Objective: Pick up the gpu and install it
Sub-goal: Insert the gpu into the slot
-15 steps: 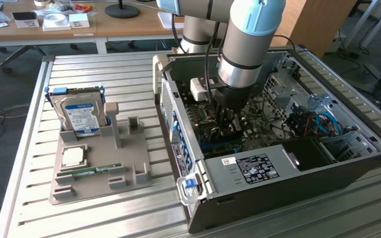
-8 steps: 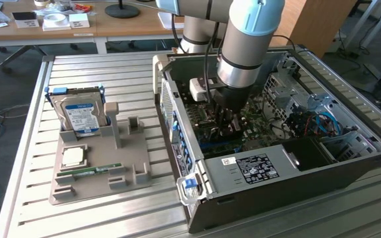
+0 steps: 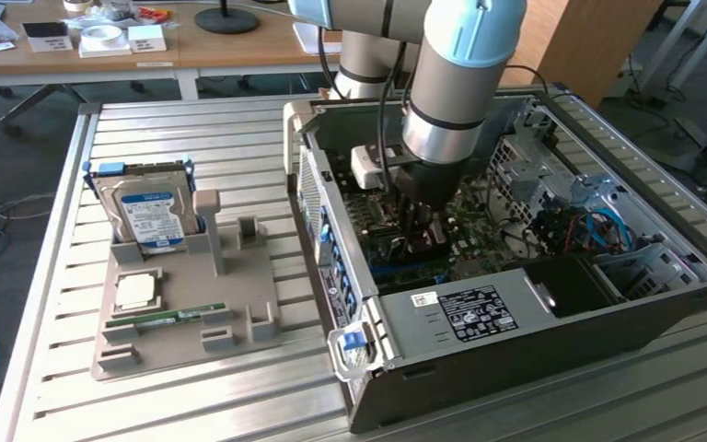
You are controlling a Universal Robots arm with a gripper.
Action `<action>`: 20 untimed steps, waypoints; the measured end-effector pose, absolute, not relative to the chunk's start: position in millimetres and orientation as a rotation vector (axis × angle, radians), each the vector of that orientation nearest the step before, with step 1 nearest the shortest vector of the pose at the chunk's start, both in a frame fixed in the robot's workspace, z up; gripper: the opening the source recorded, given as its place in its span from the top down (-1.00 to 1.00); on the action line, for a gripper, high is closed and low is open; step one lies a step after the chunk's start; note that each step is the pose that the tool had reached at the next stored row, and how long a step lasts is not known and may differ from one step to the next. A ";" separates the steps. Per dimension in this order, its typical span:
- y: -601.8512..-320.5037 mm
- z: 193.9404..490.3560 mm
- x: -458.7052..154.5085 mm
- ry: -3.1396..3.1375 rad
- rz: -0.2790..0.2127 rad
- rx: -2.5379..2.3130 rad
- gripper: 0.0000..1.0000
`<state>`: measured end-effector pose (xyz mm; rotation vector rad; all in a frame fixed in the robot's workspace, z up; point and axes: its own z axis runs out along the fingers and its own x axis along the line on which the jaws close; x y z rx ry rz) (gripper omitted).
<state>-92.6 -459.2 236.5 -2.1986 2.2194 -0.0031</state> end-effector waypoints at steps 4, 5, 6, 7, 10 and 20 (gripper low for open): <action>-459.2 236.3 -92.8 2.219 -0.003 -2.198 0.46; -459.2 236.1 -92.9 2.219 -0.003 -2.198 0.46; -459.2 235.8 -93.1 2.219 -0.003 -2.198 0.46; -459.2 235.6 -93.1 2.219 -0.003 -2.198 0.46; -459.2 235.5 -93.2 2.219 -0.003 -2.198 0.46; -459.4 233.6 -94.4 2.219 -0.003 -2.198 0.46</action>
